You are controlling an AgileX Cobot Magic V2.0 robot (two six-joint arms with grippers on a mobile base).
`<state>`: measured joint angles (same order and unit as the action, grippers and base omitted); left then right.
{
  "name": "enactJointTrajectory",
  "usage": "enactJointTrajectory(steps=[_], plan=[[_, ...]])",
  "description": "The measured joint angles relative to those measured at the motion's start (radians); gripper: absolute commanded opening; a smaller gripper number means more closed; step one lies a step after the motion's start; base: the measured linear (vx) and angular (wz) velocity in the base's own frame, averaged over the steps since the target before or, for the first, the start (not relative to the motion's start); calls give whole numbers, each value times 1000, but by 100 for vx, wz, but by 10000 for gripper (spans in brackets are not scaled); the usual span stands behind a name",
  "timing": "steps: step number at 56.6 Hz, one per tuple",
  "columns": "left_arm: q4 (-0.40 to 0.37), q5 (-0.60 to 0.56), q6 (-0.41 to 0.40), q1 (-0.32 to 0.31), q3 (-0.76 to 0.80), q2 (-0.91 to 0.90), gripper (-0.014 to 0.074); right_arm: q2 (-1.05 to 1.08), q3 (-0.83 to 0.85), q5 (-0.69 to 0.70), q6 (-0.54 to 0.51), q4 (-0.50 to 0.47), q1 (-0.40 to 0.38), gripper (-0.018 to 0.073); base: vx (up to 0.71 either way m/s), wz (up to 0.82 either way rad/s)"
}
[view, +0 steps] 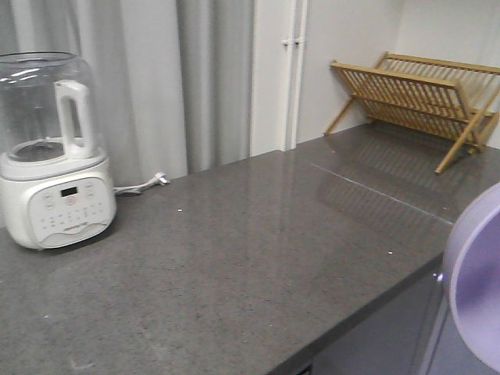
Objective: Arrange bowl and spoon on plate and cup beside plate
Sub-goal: 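Drive the base to the counter with the cup and blue plate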
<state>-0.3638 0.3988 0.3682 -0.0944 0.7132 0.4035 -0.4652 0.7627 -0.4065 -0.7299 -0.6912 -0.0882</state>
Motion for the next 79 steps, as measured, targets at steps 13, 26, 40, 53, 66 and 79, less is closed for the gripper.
enactJointTrajectory(steps=[13,26,40,53,66,79], plan=[[0,0,0,0,0,0,0,0,0,0,0,0,0,-9,6,-63],[0,0,0,0,0,0,0,0,0,0,0,0,0,-9,19,-74],[0,0,0,0,0,0,0,0,0,0,0,0,0,-9,24,-68],[0,0,0,0,0,0,0,0,0,1,0,0,0,-9,24,-45],[0,0,0,0,0,0,0,0,0,1,0,0,0,-9,24,-28],[0,0,0,0,0,0,1,0,0,1,0,0,0,-9,24,-26]])
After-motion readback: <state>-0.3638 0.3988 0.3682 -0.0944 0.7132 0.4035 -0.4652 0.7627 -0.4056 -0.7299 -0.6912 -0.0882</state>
